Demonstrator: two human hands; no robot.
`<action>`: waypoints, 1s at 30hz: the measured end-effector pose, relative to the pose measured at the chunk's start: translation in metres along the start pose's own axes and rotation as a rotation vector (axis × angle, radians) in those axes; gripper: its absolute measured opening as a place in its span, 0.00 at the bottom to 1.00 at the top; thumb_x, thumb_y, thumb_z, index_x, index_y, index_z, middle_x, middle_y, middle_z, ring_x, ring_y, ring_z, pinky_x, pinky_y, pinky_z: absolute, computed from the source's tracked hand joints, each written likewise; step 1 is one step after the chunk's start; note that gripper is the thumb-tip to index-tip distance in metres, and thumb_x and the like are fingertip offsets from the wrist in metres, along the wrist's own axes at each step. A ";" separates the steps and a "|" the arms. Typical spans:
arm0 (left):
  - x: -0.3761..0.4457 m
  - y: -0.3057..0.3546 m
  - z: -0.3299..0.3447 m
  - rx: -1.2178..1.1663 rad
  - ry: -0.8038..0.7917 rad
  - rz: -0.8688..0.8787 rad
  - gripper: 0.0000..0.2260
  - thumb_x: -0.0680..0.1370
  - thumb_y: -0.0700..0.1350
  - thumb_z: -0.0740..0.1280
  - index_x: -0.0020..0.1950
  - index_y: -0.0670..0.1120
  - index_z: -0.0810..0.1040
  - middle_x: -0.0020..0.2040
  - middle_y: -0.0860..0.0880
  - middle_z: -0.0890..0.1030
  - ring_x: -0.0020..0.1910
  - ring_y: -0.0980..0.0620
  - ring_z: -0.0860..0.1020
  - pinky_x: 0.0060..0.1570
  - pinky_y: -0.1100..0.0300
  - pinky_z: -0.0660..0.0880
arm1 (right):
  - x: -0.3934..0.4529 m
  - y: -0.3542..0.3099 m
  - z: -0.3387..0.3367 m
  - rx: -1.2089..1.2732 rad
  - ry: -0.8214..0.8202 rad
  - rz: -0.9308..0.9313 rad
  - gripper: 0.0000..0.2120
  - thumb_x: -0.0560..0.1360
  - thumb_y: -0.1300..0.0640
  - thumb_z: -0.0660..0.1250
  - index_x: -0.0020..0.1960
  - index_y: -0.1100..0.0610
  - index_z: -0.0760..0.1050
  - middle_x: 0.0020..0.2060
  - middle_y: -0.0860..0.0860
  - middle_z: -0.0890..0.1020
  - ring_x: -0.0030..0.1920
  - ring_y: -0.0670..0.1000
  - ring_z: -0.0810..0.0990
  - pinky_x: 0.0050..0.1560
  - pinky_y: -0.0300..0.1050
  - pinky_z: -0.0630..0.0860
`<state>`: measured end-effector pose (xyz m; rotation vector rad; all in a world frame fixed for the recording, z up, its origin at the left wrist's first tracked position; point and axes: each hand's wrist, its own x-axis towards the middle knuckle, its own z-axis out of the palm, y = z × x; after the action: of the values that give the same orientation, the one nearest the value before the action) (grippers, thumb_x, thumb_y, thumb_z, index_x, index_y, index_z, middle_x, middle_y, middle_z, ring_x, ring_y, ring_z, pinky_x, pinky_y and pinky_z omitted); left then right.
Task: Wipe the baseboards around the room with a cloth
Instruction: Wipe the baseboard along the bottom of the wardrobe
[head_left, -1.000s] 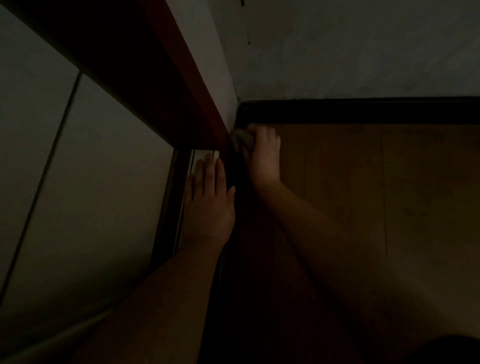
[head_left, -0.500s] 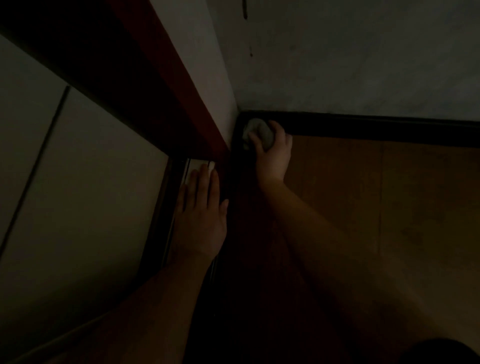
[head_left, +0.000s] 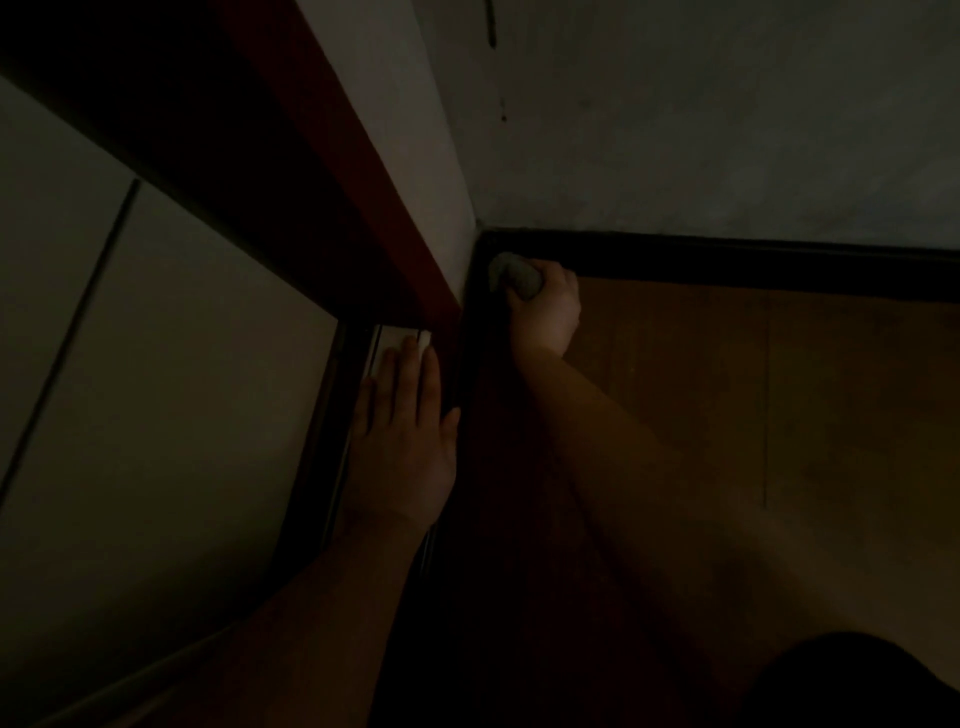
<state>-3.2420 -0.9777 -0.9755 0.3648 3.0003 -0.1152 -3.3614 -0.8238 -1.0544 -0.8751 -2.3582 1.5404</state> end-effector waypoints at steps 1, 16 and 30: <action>0.000 0.000 0.000 0.003 0.000 -0.002 0.28 0.83 0.53 0.45 0.80 0.40 0.58 0.79 0.39 0.59 0.78 0.39 0.59 0.74 0.40 0.60 | 0.002 -0.001 0.004 -0.019 0.017 0.017 0.16 0.72 0.62 0.71 0.59 0.58 0.78 0.58 0.56 0.76 0.57 0.55 0.76 0.55 0.41 0.70; 0.000 -0.003 0.002 -0.039 0.004 0.019 0.29 0.83 0.54 0.46 0.80 0.39 0.57 0.80 0.40 0.56 0.78 0.39 0.57 0.74 0.39 0.59 | 0.034 0.043 -0.075 -0.127 0.062 0.026 0.13 0.73 0.61 0.70 0.57 0.59 0.76 0.57 0.55 0.75 0.58 0.54 0.75 0.60 0.46 0.72; 0.001 -0.005 0.009 -0.039 0.028 0.034 0.26 0.86 0.52 0.45 0.81 0.40 0.53 0.81 0.41 0.52 0.79 0.40 0.54 0.76 0.41 0.54 | 0.077 0.109 -0.236 -0.358 0.266 0.098 0.16 0.74 0.60 0.69 0.61 0.59 0.74 0.62 0.57 0.74 0.63 0.57 0.74 0.61 0.47 0.70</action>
<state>-3.2427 -0.9829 -0.9841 0.4171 3.0176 -0.0490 -3.2745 -0.5673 -1.0591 -1.2033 -2.4552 0.9668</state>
